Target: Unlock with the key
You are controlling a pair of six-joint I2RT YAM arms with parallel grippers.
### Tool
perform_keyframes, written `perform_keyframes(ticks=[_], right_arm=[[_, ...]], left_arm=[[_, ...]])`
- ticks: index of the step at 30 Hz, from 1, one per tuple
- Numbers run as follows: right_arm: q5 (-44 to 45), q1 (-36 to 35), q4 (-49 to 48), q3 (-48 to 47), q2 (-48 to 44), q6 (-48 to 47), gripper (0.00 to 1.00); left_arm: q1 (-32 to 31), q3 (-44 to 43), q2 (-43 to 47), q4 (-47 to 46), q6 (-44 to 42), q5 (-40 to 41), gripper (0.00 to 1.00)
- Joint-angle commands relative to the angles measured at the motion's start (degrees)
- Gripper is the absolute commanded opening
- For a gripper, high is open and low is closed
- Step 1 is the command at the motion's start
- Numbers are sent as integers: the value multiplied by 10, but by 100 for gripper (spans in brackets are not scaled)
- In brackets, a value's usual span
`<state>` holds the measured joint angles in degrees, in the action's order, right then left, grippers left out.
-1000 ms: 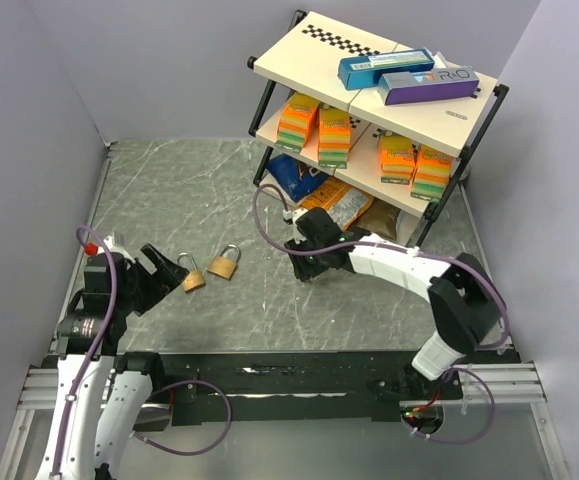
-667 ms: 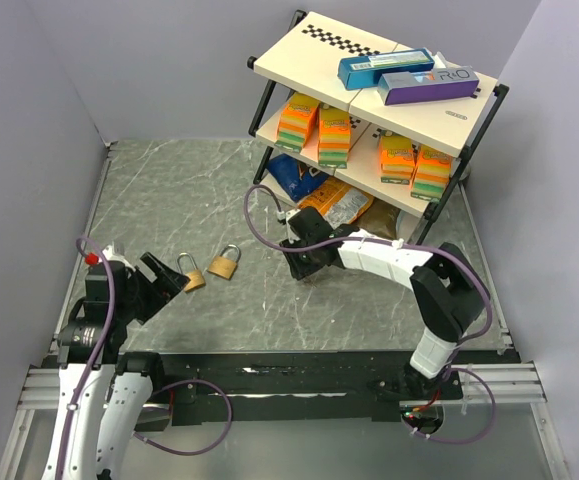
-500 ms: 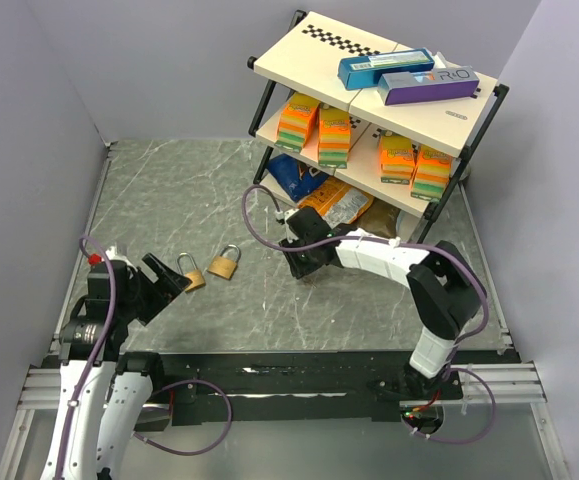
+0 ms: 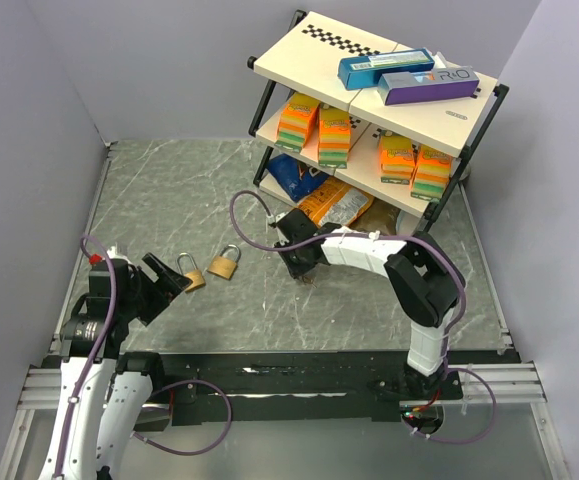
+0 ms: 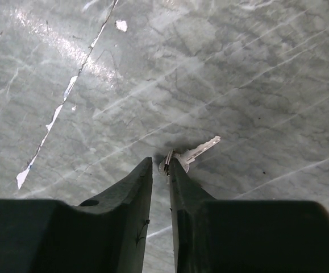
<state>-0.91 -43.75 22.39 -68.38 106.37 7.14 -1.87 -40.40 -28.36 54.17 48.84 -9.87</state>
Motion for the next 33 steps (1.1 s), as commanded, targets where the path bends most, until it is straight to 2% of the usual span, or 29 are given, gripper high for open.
perform_keyframes(ticks=[1,3,4,5,10,13,17,20,25,28,30,31,32,33], right_arm=[[21,-5,3,-31,11,-8,21],[17,-4,14,-40,17,-10,12],[12,-5,19,-47,16,-11,2],[13,-4,22,-49,10,-11,0],[-31,-4,59,-70,-38,-12,0],[-81,-3,89,-81,-94,-6,0],[-169,2,116,-82,-152,10,0],[-226,5,135,-81,-194,25,0],[-322,25,170,-97,-229,50,0],[-361,44,170,-95,-253,72,0],[-385,62,169,-94,-266,87,0],[-407,86,168,-92,-280,93,0],[-423,104,165,-89,-287,110,0],[-438,118,148,-77,-302,120,0]], left_arm=[[-1,-6,-5,-6,9,-10,86],[-1,-12,-11,-5,3,-12,84],[-1,-13,-12,-5,0,-12,84],[-1,-18,-14,-6,-5,-15,82],[-1,-21,-14,-52,-19,-67,82],[-1,-14,-13,-118,-7,-106,82],[-1,9,1,-252,27,-187,83],[-1,31,8,-314,42,-226,88],[-2,58,5,-424,64,-256,90],[-18,67,-12,-477,83,-244,89],[-58,68,-33,-505,93,-205,88],[-80,64,-56,-527,92,-188,88],[-134,59,-73,-532,88,-166,87],[-167,39,-92,-534,82,-111,87]])
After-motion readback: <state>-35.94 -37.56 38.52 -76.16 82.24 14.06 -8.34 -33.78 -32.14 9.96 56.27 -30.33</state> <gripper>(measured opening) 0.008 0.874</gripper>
